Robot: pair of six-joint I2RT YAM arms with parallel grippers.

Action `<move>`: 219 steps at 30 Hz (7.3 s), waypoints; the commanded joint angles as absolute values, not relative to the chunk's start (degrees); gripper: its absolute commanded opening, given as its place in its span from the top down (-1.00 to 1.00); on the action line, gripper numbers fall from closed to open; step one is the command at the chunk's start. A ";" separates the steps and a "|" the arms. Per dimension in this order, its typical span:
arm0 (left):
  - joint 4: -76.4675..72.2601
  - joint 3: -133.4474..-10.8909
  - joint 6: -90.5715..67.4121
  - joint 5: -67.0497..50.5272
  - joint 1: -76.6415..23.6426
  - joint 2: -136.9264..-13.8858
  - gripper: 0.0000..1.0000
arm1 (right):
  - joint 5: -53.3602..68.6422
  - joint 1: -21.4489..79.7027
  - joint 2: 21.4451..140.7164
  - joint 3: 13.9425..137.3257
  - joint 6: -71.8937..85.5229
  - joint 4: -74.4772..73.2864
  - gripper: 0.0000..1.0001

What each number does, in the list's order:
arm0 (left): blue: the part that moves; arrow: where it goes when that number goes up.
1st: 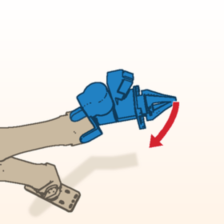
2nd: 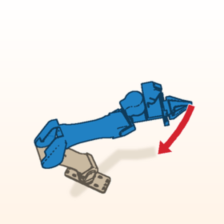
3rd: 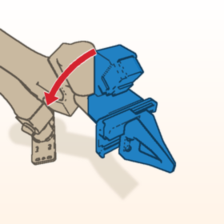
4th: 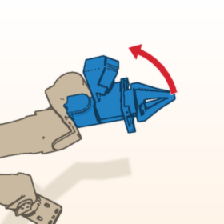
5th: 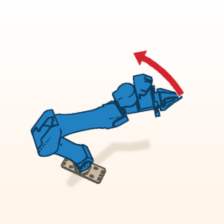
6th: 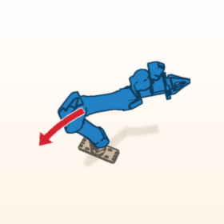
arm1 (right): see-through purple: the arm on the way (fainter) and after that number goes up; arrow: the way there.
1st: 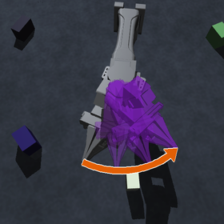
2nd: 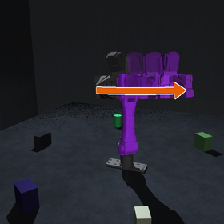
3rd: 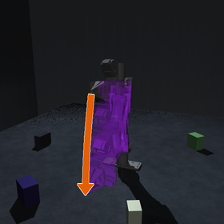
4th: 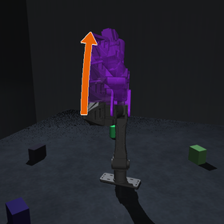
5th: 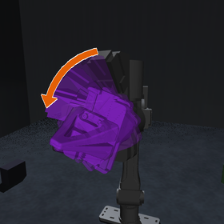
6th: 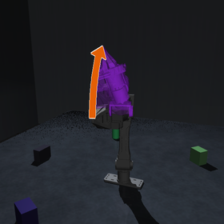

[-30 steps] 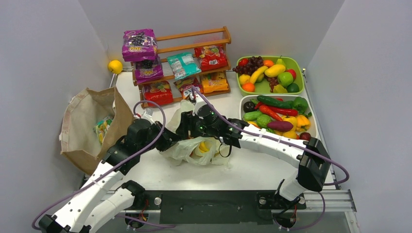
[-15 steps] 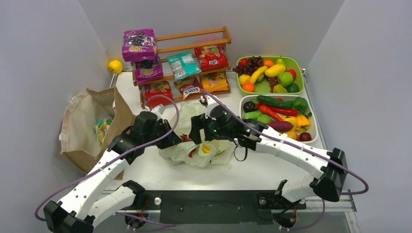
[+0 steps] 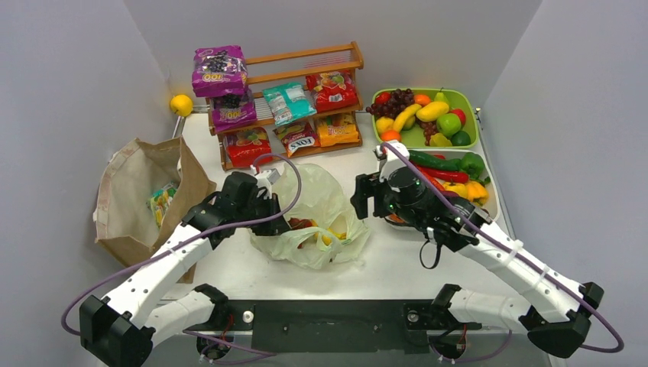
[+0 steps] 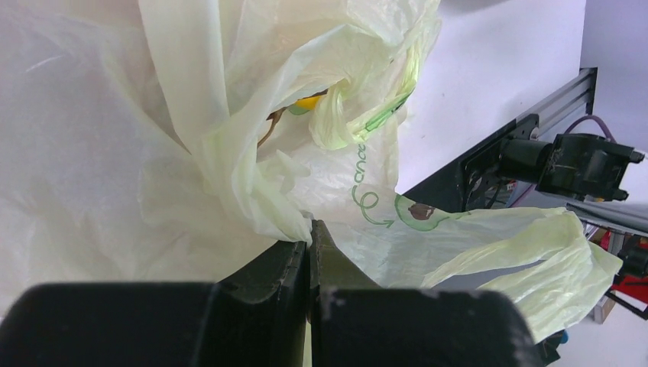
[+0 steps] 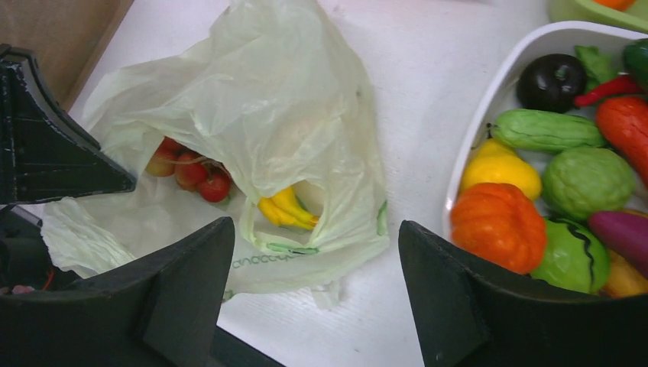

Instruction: Place the food into the grocery bag and tie it

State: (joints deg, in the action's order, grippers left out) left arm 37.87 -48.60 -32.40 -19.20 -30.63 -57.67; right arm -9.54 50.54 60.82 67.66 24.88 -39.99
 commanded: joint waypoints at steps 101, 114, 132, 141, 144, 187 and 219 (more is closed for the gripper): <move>40.24 -46.69 -25.59 -9.50 -43.22 -58.87 1.00 | -6.18 -7.92 70.61 46.89 39.14 -25.68 0.16; 40.17 -46.84 -25.57 -9.54 -43.19 -59.67 1.00 | -9.55 -2.60 66.33 52.19 37.52 -29.75 0.78; 40.02 -46.96 -25.40 -9.33 -42.58 -58.85 1.00 | -12.50 15.39 56.15 58.10 40.96 -36.25 0.91; 36.80 -46.84 -27.10 -7.72 -42.37 -56.24 1.00 | -21.98 36.17 49.18 55.09 50.59 -35.24 0.89; 35.88 -47.11 -28.20 -7.15 -42.40 -57.15 1.00 | -26.59 45.45 48.09 53.30 54.03 -33.48 0.89; 34.36 -54.27 -34.10 -7.67 -40.67 -57.25 1.00 | -21.54 71.02 79.64 59.77 53.14 -12.54 -0.61; 37.36 -50.16 -34.20 -6.89 -39.64 -53.86 1.00 | -16.98 60.47 68.27 61.12 41.14 -28.01 -0.77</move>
State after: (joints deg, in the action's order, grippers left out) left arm 37.58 -50.59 -33.69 -7.07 -39.94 -55.44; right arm -18.83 62.78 72.93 61.89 44.12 -26.33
